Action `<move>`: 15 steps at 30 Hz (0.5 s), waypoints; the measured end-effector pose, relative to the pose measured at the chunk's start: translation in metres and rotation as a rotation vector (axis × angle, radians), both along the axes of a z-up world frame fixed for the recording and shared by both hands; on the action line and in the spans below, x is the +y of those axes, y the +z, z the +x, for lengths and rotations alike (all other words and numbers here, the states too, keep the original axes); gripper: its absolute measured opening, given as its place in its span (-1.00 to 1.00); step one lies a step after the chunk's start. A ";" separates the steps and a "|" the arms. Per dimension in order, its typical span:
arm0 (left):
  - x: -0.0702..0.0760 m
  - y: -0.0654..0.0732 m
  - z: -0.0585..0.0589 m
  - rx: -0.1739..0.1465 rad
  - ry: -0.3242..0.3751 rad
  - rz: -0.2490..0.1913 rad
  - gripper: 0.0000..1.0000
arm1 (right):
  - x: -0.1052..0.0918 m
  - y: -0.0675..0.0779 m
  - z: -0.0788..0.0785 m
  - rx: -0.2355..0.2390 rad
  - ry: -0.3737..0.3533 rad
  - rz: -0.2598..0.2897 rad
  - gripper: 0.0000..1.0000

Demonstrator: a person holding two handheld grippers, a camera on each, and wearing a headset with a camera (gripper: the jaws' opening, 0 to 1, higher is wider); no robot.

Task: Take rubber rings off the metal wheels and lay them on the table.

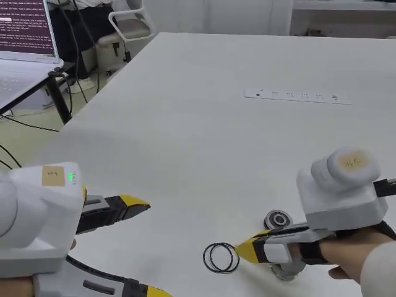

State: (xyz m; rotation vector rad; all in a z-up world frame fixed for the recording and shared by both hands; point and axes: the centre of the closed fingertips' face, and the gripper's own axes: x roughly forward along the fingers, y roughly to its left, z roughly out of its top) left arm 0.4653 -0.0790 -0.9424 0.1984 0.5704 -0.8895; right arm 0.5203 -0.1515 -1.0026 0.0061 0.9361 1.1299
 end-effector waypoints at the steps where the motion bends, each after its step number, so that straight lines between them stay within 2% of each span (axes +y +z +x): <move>1: 0.000 0.000 0.000 0.000 0.000 0.000 0.78 | 0.000 0.001 0.001 -0.005 -0.003 0.003 -0.82; 10: 0.001 -0.002 0.000 0.008 0.004 0.005 0.77 | 0.003 0.016 0.007 -0.014 -0.029 0.058 -0.73; 12: 0.001 -0.002 0.000 0.007 0.004 0.006 0.77 | 0.004 0.022 0.009 -0.005 -0.038 0.090 -0.61; 15: 0.001 -0.002 0.000 0.008 0.007 0.006 0.77 | 0.005 0.028 0.013 -0.026 -0.051 0.105 -0.45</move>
